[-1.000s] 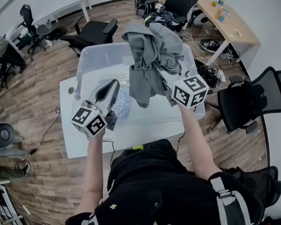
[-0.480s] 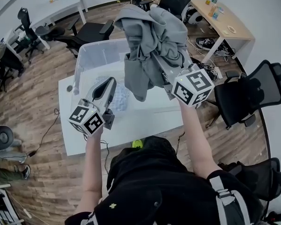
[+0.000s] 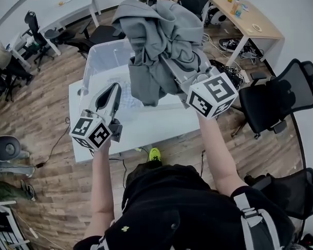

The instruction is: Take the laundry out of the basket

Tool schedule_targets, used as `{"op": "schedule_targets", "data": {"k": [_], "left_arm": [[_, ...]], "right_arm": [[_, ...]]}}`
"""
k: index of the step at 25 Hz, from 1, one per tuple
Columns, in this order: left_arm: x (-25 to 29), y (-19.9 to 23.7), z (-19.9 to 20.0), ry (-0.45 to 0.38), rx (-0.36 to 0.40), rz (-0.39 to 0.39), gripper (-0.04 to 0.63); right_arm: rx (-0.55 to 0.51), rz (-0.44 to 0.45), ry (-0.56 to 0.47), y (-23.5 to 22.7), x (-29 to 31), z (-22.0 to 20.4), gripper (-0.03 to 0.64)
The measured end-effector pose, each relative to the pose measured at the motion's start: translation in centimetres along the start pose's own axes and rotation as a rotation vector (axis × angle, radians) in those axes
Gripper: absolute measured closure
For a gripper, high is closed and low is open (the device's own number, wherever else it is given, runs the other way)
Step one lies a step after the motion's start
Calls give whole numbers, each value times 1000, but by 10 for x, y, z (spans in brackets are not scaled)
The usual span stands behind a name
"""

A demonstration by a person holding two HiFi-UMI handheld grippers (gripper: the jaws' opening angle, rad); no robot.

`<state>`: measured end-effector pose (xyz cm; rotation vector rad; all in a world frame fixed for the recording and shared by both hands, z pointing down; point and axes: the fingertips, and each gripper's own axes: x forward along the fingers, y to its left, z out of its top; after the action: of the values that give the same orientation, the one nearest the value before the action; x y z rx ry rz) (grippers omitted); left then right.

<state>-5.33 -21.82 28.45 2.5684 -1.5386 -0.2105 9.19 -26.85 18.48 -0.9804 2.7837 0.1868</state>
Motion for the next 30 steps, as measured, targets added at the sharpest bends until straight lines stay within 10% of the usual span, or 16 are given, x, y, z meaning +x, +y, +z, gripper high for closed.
{"op": "schedule_targets", "data": {"k": [20,30], "left_arm": [[-135,-128,-49,4,11,133,588],[-218,-123,-52,-6,8,314,588]], "right_arm": [[45,171,-54,112,-156,43,453],[137,426,-82,206,-149,46,451]]}}
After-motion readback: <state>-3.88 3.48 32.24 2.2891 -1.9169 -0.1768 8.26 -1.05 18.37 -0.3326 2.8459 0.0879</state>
